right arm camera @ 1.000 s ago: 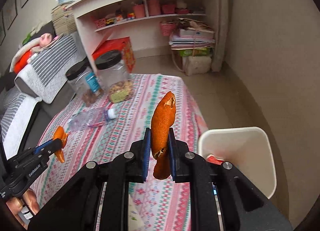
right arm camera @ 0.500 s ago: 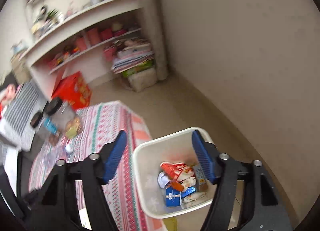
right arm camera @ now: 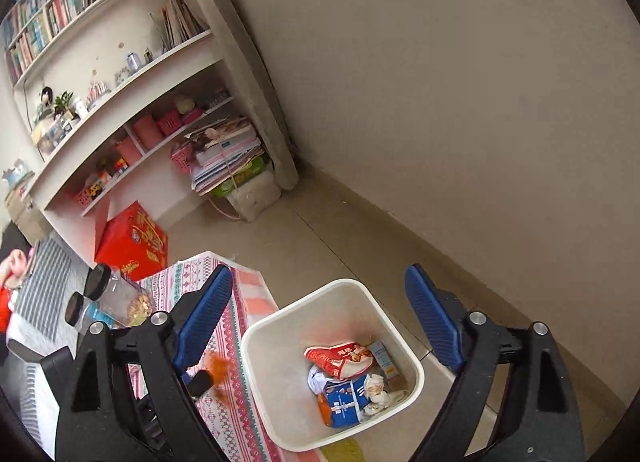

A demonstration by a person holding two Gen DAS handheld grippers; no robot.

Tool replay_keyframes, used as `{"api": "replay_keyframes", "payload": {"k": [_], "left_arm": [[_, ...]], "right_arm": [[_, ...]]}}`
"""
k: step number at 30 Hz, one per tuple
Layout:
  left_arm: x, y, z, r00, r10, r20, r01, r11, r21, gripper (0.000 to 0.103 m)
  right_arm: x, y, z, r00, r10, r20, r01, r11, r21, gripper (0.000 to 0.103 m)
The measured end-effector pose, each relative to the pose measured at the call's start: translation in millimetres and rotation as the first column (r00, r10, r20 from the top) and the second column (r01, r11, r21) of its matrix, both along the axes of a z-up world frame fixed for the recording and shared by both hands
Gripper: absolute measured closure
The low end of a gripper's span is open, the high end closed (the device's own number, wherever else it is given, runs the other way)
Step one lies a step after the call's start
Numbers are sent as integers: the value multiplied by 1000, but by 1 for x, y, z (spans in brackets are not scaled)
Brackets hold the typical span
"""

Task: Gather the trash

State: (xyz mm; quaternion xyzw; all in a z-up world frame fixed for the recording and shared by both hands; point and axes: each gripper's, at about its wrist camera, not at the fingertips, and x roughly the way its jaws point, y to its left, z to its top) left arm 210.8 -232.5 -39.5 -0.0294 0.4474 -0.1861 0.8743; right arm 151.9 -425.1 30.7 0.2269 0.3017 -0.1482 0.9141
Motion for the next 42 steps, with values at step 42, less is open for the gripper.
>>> {"api": "replay_keyframes", "payload": {"k": [42], "left_arm": [[-53,167,-119,811,277,-515,-371,925,-87,37]], "right_arm": [[71,163,-36,916,312,-253,-366,908,-206,7]]}}
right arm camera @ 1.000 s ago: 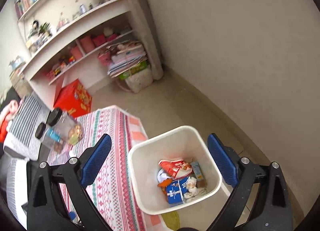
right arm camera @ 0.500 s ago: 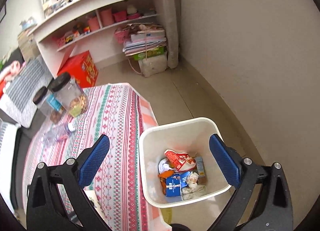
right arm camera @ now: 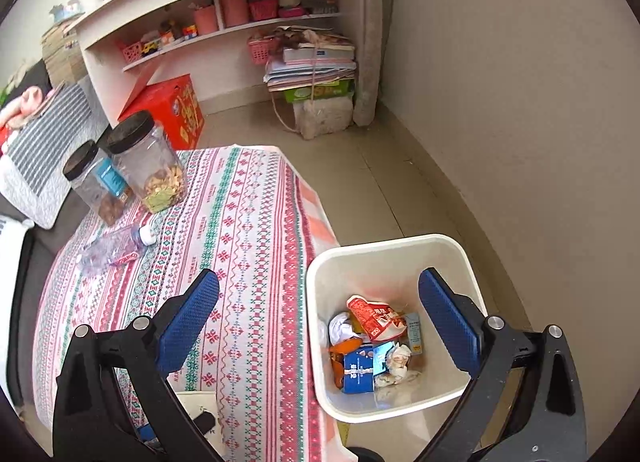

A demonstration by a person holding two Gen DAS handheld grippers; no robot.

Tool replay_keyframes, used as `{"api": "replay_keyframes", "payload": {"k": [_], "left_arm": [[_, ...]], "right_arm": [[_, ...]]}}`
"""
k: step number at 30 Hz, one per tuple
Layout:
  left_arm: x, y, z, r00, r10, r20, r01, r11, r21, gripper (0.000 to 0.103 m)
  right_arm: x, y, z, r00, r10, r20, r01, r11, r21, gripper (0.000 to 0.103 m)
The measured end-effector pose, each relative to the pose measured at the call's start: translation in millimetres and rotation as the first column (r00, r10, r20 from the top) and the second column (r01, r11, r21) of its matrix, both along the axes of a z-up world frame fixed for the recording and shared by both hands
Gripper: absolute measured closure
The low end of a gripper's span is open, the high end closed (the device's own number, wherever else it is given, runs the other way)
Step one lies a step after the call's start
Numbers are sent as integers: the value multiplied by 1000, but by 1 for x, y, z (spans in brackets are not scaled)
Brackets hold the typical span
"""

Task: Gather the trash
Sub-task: 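Grasp the white paper cup with green leaf print with the left gripper, then grasp the clear plastic water bottle with the right gripper while left holds cup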

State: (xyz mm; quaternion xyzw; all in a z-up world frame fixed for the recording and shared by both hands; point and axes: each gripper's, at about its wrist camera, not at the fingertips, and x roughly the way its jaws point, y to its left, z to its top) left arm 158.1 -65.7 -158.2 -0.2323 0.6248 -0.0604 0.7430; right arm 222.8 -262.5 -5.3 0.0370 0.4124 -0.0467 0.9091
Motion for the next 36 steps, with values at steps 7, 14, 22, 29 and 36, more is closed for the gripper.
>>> {"api": "replay_keyframes", "payload": {"k": [7,14,22,29,36], "left_arm": [[13,38,33,994,-67,90,62,996,57,51],[14,155,76,977,41,209,-84,976,203,51],[0,242,129,933,98,347,-221,916,336,50],[-16,284,153,902,179,393,-298,916,268,49],[-25,303,153,892,209,401,-333,903,271,48]], "right_arm": [[16,37,-13,998,54,-28,-54,998,-22,7],[25,127,-37,937,348,-26,-348,928,-131,7],[43,276,-91,653,730,-201,-696,473,-540,8],[91,375,-119,542,770,-337,-760,278,-587,8],[124,403,-152,525,718,-457,-829,311,-465,10]]}}
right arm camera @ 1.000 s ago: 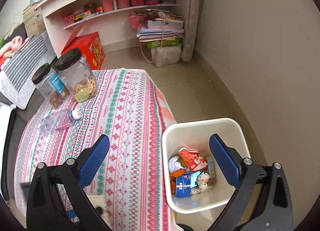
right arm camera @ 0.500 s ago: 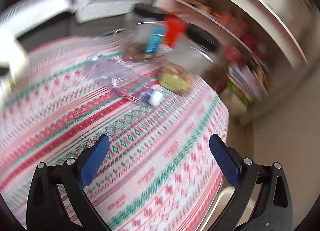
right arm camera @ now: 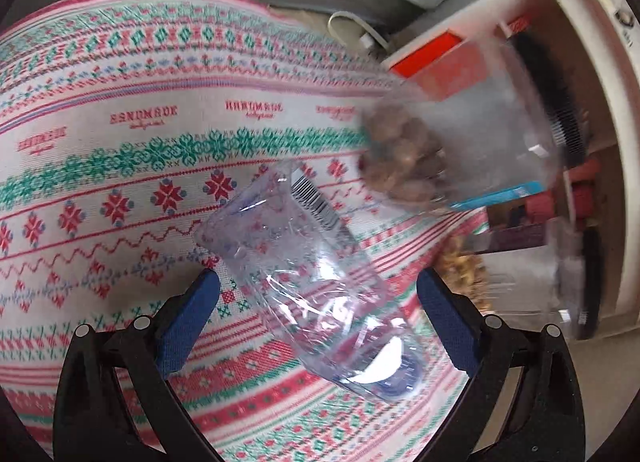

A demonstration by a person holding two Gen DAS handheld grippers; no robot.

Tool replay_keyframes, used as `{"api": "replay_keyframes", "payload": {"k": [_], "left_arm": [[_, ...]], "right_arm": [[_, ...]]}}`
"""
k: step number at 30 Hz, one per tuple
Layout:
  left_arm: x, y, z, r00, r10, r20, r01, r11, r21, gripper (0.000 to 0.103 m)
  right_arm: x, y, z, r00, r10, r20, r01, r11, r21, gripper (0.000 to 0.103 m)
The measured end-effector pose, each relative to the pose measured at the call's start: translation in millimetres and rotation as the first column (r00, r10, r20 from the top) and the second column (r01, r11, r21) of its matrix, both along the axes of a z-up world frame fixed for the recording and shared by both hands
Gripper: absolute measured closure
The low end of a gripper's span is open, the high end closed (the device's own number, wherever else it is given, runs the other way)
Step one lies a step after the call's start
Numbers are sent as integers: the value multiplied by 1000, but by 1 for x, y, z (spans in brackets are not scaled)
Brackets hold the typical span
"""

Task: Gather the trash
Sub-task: 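Grasp the clear plastic water bottle with the right gripper while left holds cup, then carry the water bottle over the bin and open the right gripper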

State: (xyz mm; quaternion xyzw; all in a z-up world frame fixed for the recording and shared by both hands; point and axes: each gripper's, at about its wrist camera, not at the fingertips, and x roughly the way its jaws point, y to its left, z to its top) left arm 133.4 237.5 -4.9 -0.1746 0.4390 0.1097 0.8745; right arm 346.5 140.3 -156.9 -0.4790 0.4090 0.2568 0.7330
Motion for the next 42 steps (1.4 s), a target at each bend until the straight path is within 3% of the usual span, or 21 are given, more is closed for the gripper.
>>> {"api": "replay_keyframes", "payload": {"k": [1,5,11,12,13,16,23,31,42], "left_arm": [[-1,4,-2,1000,8,-4,-8,1000,-6,48],[-6,18,-6,999,39,-11,-40,998,-52,48],[-12,25,-2,998,56,3,-56,996,-68,48],[-13,25,-1,998,57,7,-57,996,-70,48],[-14,25,0,998,59,10,-58,996,-72,48],[-16,27,0,998,60,15,-58,995,-83,48],[-22,15,3,999,37,29,-35,996,-78,48],[-19,-10,3,999,-6,48,8,999,-41,48],[-5,-56,3,995,-67,76,67,998,2,48]], "right_arm": [[7,-3,3,998,-44,-54,46,998,42,16],[15,-17,6,985,-166,-52,170,983,72,24],[-6,-50,21,912,-354,-206,395,893,216,35],[-11,-54,23,902,-366,-231,417,878,235,36],[-20,-61,27,884,-374,-281,447,853,271,45],[-43,-77,31,850,-387,-356,502,801,326,44],[-99,-106,39,810,-381,-446,558,734,387,44],[-130,-144,92,836,-377,-399,546,650,528,44],[-139,-205,118,830,-430,-356,553,550,626,45]]}}
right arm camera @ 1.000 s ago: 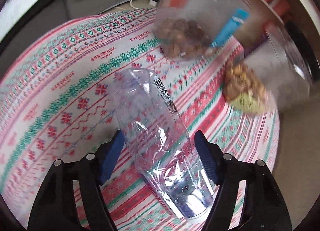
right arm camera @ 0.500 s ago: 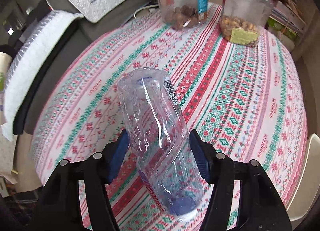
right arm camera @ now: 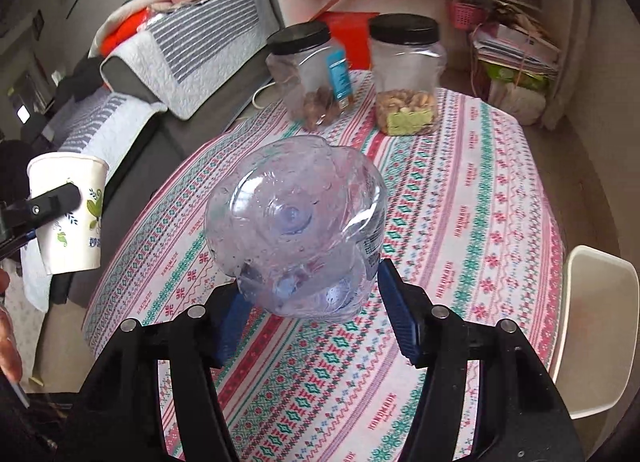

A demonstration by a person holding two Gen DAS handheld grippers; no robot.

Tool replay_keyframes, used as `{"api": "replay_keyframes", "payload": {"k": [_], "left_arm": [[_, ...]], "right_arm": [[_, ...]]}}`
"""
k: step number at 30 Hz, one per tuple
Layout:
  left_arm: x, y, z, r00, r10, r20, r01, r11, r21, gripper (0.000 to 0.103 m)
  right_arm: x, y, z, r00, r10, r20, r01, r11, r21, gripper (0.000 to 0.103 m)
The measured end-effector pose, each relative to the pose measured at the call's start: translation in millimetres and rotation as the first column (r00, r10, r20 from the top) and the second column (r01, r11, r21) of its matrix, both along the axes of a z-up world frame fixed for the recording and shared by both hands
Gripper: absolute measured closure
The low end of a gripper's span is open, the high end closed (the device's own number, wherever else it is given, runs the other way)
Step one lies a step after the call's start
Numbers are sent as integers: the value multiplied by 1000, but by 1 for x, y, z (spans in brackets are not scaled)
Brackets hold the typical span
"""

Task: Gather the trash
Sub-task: 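Carry the water bottle over the bin and open the right gripper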

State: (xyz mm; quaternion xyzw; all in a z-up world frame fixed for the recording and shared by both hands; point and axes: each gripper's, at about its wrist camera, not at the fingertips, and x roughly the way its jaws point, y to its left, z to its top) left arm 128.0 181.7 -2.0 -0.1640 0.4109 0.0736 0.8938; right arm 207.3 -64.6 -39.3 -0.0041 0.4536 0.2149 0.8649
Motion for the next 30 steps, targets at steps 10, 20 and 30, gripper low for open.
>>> {"api": "replay_keyframes", "payload": {"k": [10,20,30], "left_arm": [[22,-50,-13,997,-75,-6,75,996,37,48],[40,-103,-38,988,-150,-48,152,987,51,48],[43,-170,-42,955,-297,-24,297,955,22,48]], "right_arm": [[4,-72,16,989,-138,48,134,987,88,45],[2,-161,32,929,-355,102,341,931,133,45],[-6,-246,41,809,-575,125,566,818,104,41]]}}
